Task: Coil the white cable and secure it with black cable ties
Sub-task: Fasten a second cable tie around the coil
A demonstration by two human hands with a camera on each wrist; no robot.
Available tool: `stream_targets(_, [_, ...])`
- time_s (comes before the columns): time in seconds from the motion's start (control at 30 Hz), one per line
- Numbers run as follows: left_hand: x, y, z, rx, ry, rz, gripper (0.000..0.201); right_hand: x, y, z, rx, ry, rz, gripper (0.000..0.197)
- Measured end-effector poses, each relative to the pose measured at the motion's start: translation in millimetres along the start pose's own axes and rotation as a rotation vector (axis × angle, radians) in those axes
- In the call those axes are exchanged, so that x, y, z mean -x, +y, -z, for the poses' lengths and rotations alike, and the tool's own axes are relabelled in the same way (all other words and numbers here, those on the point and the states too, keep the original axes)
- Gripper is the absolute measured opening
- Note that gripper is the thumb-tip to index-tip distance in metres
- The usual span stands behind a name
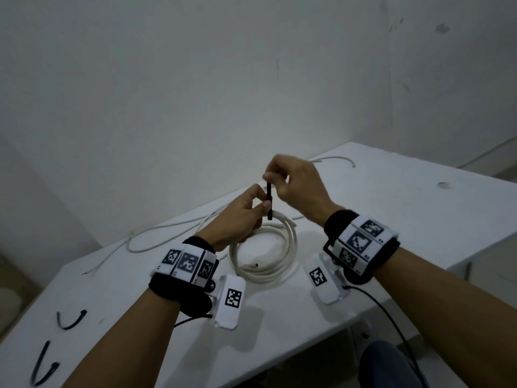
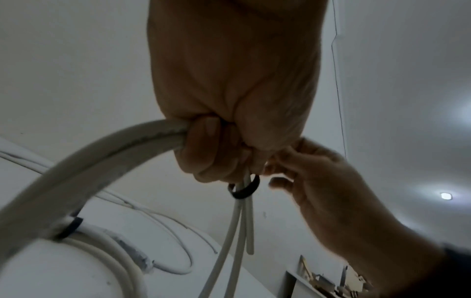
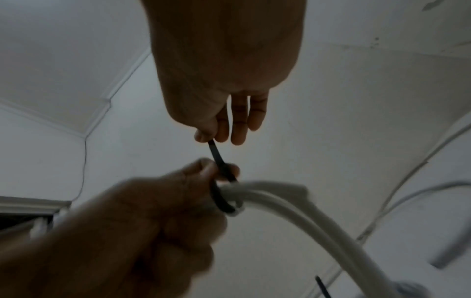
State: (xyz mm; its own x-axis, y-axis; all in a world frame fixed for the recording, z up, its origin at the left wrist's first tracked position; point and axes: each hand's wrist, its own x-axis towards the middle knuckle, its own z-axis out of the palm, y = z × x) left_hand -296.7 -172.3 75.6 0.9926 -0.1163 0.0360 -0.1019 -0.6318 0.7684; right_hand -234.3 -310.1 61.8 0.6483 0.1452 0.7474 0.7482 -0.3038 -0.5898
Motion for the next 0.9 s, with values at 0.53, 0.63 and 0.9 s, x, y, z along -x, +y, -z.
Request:
stream_targets(0.53, [-1.3, 10.8, -6.7, 0.0, 0.048, 0.06, 0.021, -35.8, -10.9, 18.0, -0.677, -0.273, -0.447, 0.02])
stream_targets(0.63, [-2.5, 12.7, -12.4, 0.009, 0.008, 0.108, 0.025, -35.2, -11.5, 12.3, -0.767, -0.271, -0.483, 0.024])
stream_targets(0.9, [1.8, 9.6, -23.2, 0.017, -0.022, 0.211, 0.023, -36.6, 1.3, -4.5, -0.738, -0.177, -0.617, 0.034])
